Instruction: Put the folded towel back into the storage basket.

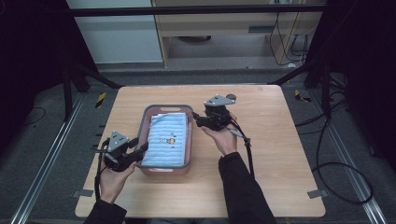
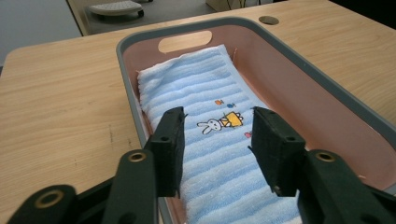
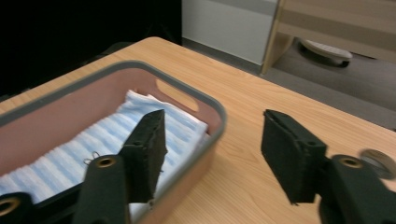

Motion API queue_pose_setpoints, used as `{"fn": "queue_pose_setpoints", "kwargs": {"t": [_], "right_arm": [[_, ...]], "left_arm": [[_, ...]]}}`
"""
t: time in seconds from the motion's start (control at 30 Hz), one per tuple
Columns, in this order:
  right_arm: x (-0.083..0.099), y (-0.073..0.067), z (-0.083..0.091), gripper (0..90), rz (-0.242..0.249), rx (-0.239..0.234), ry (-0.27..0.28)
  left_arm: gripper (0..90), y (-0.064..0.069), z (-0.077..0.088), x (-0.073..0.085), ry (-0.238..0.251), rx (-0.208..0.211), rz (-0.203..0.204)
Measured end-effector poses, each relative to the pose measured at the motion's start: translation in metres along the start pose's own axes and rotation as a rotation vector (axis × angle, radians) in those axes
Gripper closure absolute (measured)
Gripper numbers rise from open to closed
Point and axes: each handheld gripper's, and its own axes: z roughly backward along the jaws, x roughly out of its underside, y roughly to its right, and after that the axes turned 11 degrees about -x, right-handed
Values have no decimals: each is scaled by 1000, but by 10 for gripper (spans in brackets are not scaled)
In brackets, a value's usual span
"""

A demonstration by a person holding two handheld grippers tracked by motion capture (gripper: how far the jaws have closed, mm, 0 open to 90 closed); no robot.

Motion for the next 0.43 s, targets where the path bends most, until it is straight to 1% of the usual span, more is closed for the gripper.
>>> {"fn": "queue_pose_setpoints", "kwargs": {"t": [0.07, 0.1, 0.13, 0.17, 0.2, 0.27, 0.3, 0.33, 0.37, 0.4, 0.43], "right_arm": [[5, 5, 11, 333, -5, 19, -1], [12, 10, 23, 300, -19, 31, -5], [16, 13, 28, 288, -20, 40, -5], [16, 13, 28, 288, -20, 40, -5], [20, 16, 34, 277, -23, 49, -9], [28, 22, 47, 257, -38, 62, -5], [37, 29, 59, 249, -56, 75, -5], [37, 29, 59, 249, -56, 75, -5], [41, 32, 65, 245, -60, 83, -3], [50, 37, 76, 242, -72, 97, -6], [50, 37, 76, 242, -72, 97, -6]], "left_arm": [[494, -2, 1, -1, 5, 4, 1], [463, -3, 1, -1, 8, 7, 3], [449, -6, 3, -2, 16, 11, 4], [434, -6, 3, -2, 16, 11, 4], [434, -7, 3, -2, 22, 13, 9], [405, -11, 5, -3, 32, 13, 14], [389, -15, 6, -3, 35, 17, 25], [379, -15, 6, -3, 35, 17, 25], [379, -17, 6, -3, 36, 17, 28], [372, -21, 8, -3, 41, 14, 34], [367, -21, 8, -3, 41, 14, 34]]}}
